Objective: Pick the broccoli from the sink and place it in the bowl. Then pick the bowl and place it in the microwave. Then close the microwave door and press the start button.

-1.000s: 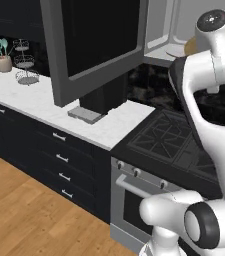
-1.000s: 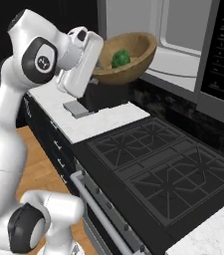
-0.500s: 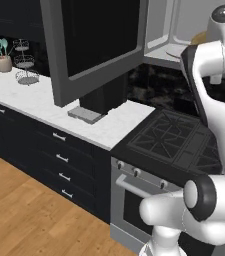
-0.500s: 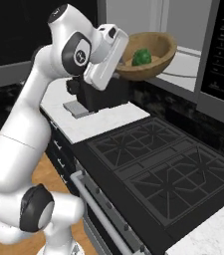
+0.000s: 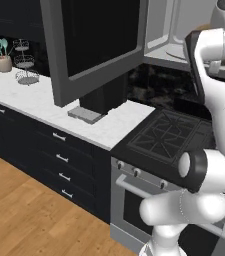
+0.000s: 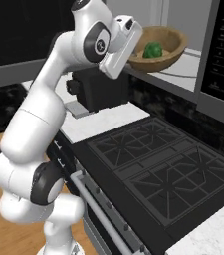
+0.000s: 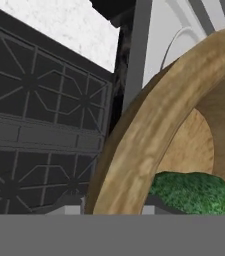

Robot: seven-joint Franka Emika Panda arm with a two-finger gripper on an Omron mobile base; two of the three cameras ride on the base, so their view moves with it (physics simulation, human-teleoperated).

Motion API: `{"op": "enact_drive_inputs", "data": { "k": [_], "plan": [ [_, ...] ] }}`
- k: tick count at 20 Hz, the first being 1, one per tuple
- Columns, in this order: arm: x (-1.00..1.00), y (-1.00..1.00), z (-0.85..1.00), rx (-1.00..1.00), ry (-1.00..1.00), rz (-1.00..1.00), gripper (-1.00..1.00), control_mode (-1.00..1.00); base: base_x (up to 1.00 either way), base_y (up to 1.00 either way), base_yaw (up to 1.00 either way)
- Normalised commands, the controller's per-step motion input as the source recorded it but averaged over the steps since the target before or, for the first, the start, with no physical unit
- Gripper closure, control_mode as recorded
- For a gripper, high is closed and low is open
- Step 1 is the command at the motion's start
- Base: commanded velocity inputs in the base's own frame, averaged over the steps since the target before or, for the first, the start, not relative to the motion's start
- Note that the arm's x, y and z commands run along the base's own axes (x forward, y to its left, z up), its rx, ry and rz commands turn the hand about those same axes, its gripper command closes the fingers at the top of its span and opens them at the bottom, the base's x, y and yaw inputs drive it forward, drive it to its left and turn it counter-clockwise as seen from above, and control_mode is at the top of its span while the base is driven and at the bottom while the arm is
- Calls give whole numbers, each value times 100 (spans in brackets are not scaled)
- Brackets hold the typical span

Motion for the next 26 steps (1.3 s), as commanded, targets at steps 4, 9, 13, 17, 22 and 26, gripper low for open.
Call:
{"op": "enact_drive_inputs", "data": {
  "k": [4,9,13,17,22,26],
  "plan": [
    [58,-22,0,0,0,0,100,-100,0,0,0],
    [57,-26,-2,0,0,0,100,-100,0,0,0],
    [43,-25,-11,0,-1,0,100,-100,0,0,0],
    [31,-7,-30,0,0,0,100,-100,0,0,0],
    [29,-3,-36,0,-4,0,100,-100,0,0,0],
    [54,-24,-1,1,-3,0,100,-100,0,0,0]
  ]
}}
